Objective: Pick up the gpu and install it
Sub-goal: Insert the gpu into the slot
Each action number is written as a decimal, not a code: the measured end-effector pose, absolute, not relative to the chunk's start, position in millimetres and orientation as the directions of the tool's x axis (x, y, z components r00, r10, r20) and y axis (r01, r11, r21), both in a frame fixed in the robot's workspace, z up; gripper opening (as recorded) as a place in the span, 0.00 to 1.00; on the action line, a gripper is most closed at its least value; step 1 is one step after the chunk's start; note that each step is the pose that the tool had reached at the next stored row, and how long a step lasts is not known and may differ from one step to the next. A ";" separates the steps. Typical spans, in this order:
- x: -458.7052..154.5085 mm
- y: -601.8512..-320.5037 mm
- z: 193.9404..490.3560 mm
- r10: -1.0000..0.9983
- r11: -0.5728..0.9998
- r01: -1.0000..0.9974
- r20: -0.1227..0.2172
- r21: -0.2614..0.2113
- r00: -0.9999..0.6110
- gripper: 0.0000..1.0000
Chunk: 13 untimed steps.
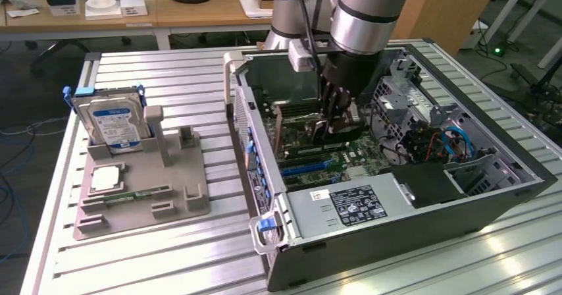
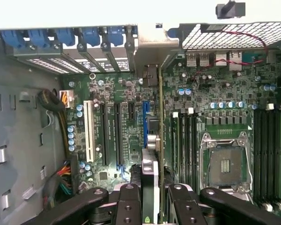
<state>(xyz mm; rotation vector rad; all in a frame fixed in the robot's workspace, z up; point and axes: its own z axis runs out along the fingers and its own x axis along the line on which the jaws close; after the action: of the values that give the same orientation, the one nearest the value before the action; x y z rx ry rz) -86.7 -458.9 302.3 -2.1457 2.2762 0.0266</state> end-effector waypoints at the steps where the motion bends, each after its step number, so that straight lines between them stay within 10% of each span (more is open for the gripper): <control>1: -86.7 -458.9 300.5 -0.998 0.059 -0.998 -0.021 0.003 -0.059 0.27; 13: -91.5 -459.8 280.9 -0.998 0.059 -0.998 -0.021 0.006 -0.059 0.27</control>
<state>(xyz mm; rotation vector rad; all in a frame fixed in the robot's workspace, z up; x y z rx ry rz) -91.5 -459.8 280.9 -2.1473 2.2777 0.0299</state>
